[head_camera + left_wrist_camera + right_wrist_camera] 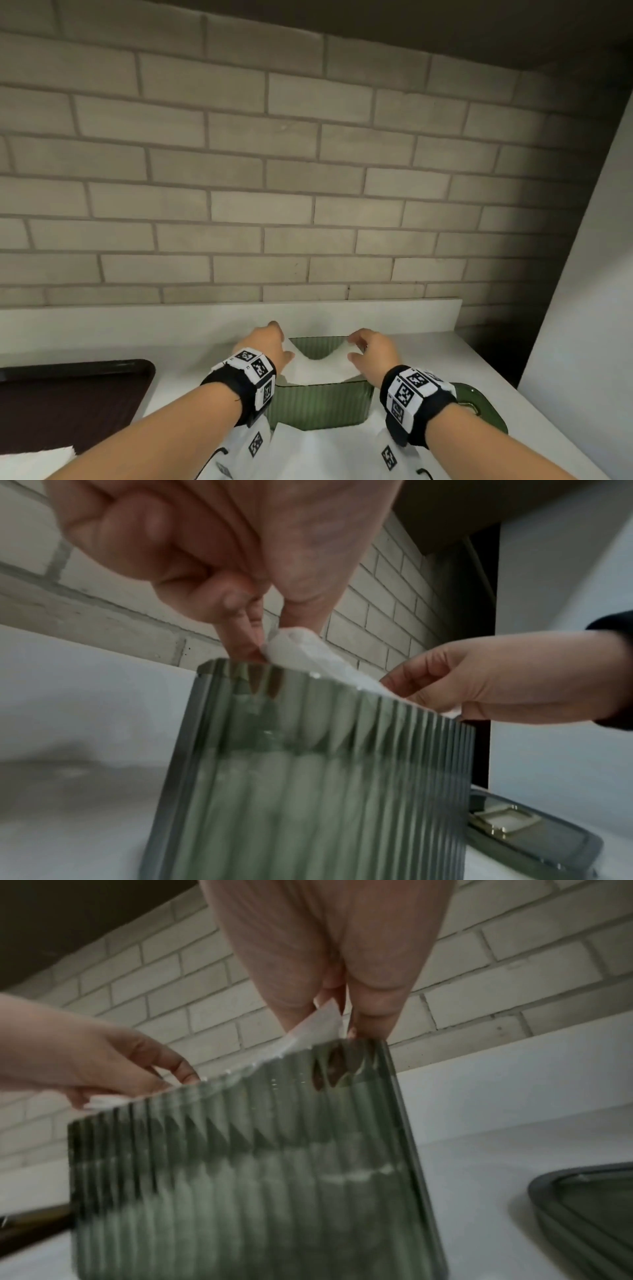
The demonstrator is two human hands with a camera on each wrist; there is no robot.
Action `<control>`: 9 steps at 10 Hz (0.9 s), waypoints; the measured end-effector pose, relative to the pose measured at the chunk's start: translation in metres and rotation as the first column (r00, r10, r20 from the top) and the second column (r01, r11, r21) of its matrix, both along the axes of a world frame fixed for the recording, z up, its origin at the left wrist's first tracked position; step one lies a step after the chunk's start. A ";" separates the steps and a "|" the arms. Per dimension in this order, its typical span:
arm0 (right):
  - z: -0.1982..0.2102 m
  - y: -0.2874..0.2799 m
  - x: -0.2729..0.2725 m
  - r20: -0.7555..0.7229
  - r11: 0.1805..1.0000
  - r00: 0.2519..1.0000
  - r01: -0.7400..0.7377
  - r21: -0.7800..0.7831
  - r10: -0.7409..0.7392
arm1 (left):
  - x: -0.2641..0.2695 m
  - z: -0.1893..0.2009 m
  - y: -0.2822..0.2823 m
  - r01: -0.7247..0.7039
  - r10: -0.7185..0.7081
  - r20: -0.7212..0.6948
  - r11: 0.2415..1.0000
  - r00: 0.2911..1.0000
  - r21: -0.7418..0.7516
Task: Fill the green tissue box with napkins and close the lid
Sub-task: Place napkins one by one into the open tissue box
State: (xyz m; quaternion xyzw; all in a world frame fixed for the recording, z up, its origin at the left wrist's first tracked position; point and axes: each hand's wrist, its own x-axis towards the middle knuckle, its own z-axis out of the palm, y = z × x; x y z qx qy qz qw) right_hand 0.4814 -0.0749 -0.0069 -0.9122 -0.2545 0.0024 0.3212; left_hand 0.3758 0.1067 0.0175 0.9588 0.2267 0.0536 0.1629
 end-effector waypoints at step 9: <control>-0.160 0.079 0.209 -0.219 0.253 0.897 -0.330 -0.909 0.384 | 0.066 -0.026 -0.008 0.376 -0.159 -0.674 0.907 0.721 0.188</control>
